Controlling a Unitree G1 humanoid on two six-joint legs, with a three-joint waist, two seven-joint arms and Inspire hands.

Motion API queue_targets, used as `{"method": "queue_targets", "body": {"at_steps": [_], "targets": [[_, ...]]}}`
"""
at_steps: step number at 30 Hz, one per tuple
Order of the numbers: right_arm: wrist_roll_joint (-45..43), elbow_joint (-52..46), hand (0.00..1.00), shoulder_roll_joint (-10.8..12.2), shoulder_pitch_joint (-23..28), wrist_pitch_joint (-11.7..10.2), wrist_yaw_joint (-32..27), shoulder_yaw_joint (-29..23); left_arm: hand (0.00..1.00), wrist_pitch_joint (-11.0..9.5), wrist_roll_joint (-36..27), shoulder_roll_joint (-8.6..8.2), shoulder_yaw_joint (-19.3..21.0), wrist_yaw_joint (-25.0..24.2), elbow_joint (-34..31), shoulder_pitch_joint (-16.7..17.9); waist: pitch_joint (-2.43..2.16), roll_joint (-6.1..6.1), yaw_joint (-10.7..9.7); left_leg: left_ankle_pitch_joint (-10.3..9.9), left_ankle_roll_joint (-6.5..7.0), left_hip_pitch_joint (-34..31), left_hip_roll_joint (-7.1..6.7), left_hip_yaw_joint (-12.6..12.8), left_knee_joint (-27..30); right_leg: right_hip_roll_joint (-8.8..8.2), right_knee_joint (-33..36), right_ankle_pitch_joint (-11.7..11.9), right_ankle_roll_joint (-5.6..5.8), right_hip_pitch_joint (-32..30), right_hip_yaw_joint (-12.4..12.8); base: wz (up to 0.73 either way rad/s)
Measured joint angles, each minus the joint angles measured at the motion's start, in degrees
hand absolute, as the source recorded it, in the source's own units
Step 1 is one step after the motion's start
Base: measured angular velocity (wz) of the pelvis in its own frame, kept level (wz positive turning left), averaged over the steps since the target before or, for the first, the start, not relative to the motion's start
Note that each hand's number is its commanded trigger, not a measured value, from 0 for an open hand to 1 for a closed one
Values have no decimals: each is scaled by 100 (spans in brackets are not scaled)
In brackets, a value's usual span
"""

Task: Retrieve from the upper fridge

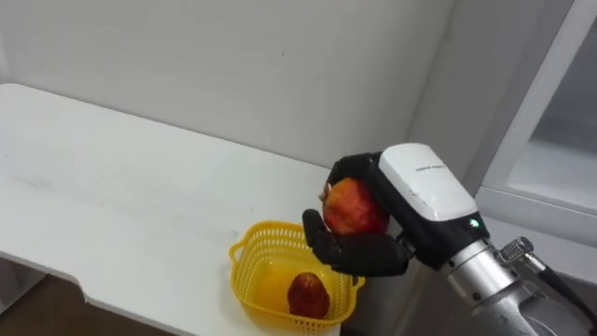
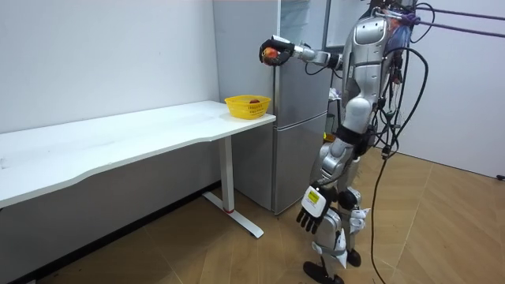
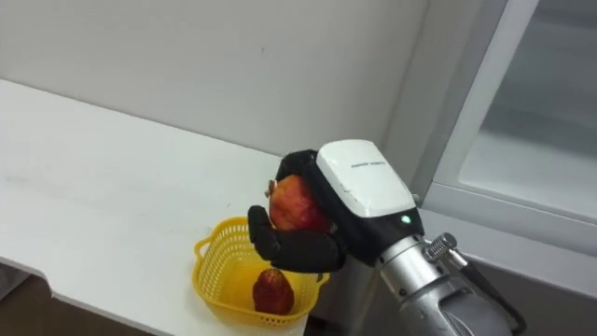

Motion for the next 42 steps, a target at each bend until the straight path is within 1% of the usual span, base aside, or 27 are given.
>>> {"method": "queue_targets", "body": {"at_steps": [2, 5, 7, 9, 10, 13, 15, 16, 17, 19, 21, 22, 23, 25, 27, 31, 34, 37, 38, 39, 40, 41, 42], "targets": [[-124, 136, 100, 88, 0, 62, 7, 4, 0, 32, -7, 12, 32, -80, -26, 27, -3, -4, 62, 0, 0, -35, -3, -38, 40, 3, 6, 0, 0, -1, -29, 10], [-158, 355, 100, 94, -20, 122, -30, 105, 0, 46, -12, 13, 23, -143, -78, 34, -5, -5, 148, 1, -1, -34, -13, -71, 53, -4, 7, -3, 3, 19, -70, 6], [-171, 558, 100, 95, -75, 118, -63, 229, 0, 47, -10, 19, 2, -142, -88, 33, -12, -16, 146, 3, 2, -44, -34, -123, 72, -20, 13, -16, 21, 34, -142, 12], [-169, 809, 100, 100, -192, 119, -76, 362, 0, 53, 11, 17, -64, -141, -150, 51, -20, -27, 150, 21, 10, -65, -50, -141, 76, -35, 10, -18, 23, 32, -160, 9], [-179, 963, 100, 105, -254, 122, -77, 406, 0, 61, 37, 14, -93, -143, -207, 50, -31, -44, 154, 30, 17, -86, -63, -144, 87, -45, 9, -18, 23, 25, -172, 8], [-221, 1302, 100, 141, -455, 142, -90, 486, 0, 88, 87, 25, -89, -134, -311, 51, -39, -60, 207, 39, 25, -103, -89, -203, 92, -58, 10, -20, 27, 28, -192, 7], [-235, 1481, 100, 141, -585, 204, -125, 551, 0, 123, 109, 54, -91, -135, -396, 44, -48, -90, 208, 40, 25, -147, -103, -280, 124, -63, 9, -21, 28, 26, -283, 20], [-237, 1567, 100, 140, -622, 236, -145, 564, 0, 127, 108, 72, -96, -130, -454, 35, -49, -116, 222, 39, 24, -188, -107, -331, 167, -62, 11, -22, 30, 28, -342, 25], [-237, 1603, 100, 141, -624, 246, -163, 572, 0, 127, 108, 76, -99, -123, -468, 16, -40, -133, 271, 40, 23, -202, -112, -369, 177, -60, 10, -22, 31, 35, -388, 23], [-238, 1649, 100, 140, -623, 242, -182, 619, 0, 130, 109, 74, -122, -99, -471, 26, -38, -134, 281, 41, 21, -222, -138, -452, 197, -69, 8, -26, 37, 62, -484, 26], [-234, 1798, 100, 141, -628, 214, -235, 639, 0, 141, 108, 75, -164, -27, -470, 44, -31, -146, 294, 52, 23, -222, -175, -566, 199, -88, 1, -41, 62, 105, -578, 33], [-234, 1931, 100, 140, -630, 229, -272, 638, 0, 145, 109, 83, -181, -7, -470, 46, -19, -161, 302, 66, 30, -225, -199, -622, 198, -106, 3, -54, 83, 134, -643, 28], [-232, 2063, 100, 141, -642, 242, -302, 639, 0, 145, 106, 87, -187, -7, -465, 51, -18, -187, 335, 68, 31, -211, -203, -634, 197, -109, 6, -56, 86, 135, -639, 19], [-239, 2224, 100, 140, -684, 252, -302, 639, 0, 185, 106, 88, -189, -11, -440, 72, -1, -200, 434, 68, 31, -195, -204, -655, 197, -109, 4, -56, 86, 141, -655, 3], [-239, 2351, 100, 140, -716, 264, -303, 639, 0, 236, 90, 89, -188, -11, -426, 102, -1, -207, 439, 73, 37, -198, -229, -733, 204, -120, 5, -56, 86, 166, -679, 13], [-234, 2432, 100, 140, -733, 370, -303, 639, 0, 256, 88, 95, -180, -11, -391, 152, -1, -225, 465, 82, 52, -198, -267, -758, 192, -147, 4, -75, 113, 194, -665, 5], [-143, 2471, 100, 140, -733, 374, -303, 640, 0, 265, 100, 124, -180, -20, -333, 151, -2, -264, 468, 89, 64, -208, -282, -770, 193, -159, 4, -77, 116, 194, -675, 0], [-133, 2490, 100, 140, -733, 388, -302, 640, 0, 273, 100, 170, -182, -21, -302, 151, -18, -299, 470, 90, 66, -218, -288, -787, 199, -161, 4, -77, 116, 193, -678, 2], [-130, 2495, 93, 140, -733, 399, -302, 640, 0, 286, 101, 182, -183, -21, -300, 150, -22, -303, 469, 91, 66, -219, -289, -792, 201, -160, 4, -77, 116, 196, -680, 0], [-128, 2500, 58, 140, -733, 399, -302, 640, 0, 293, 101, 184, -185, -21, -300, 152, -22, -304, 470, 91, 66, -218, -289, -792, 203, -160, 5, -77, 116, 199, -679, 0], [-129, 2511, 5, 140, -733, 398, -302, 640, 0, 300, 101, 184, -186, -22, -298, 154, -20, -302, 473, 91, 65, -217, -289, -793, 204, -159, 5, -77, 116, 203, -679, 0], [-121, 2519, 0, 140, -733, 396, -302, 646, 0, 303, 101, 186, -186, -22, -294, 157, -20, -302, 503, 91, 65, -213, -288, -793, 206, -158, 4, -77, 116, 203, -675, 0], [-116, 2524, 0, 140, -733, 393, -303, 653, 0, 304, 101, 189, -185, -21, -288, 155, -17, -306, 519, 91, 65, -210, -286, -792, 205, -157, 4, -77, 116, 203, -674, 0]]}}
